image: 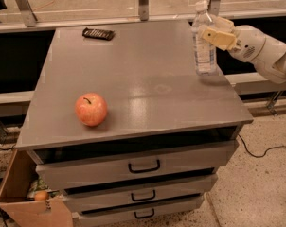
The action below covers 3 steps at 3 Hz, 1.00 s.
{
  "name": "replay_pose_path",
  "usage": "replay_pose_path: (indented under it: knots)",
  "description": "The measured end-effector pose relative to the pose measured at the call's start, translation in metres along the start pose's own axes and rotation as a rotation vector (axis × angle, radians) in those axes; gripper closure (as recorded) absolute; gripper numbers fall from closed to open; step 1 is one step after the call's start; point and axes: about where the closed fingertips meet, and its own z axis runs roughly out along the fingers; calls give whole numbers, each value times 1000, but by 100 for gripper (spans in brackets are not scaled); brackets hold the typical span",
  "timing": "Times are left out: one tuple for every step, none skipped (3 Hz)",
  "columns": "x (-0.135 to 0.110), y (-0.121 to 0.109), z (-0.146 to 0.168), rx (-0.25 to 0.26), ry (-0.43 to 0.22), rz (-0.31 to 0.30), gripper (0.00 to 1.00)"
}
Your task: Place blue plastic bottle upright
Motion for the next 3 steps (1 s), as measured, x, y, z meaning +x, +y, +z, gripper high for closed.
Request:
replay_pose_path:
  knots:
    - [11,3,-3,-25,-46,-55,100]
    - [19,2,-11,-27,-81,-83,100]
    - [28,-2,-19,-16,-118,-69,100]
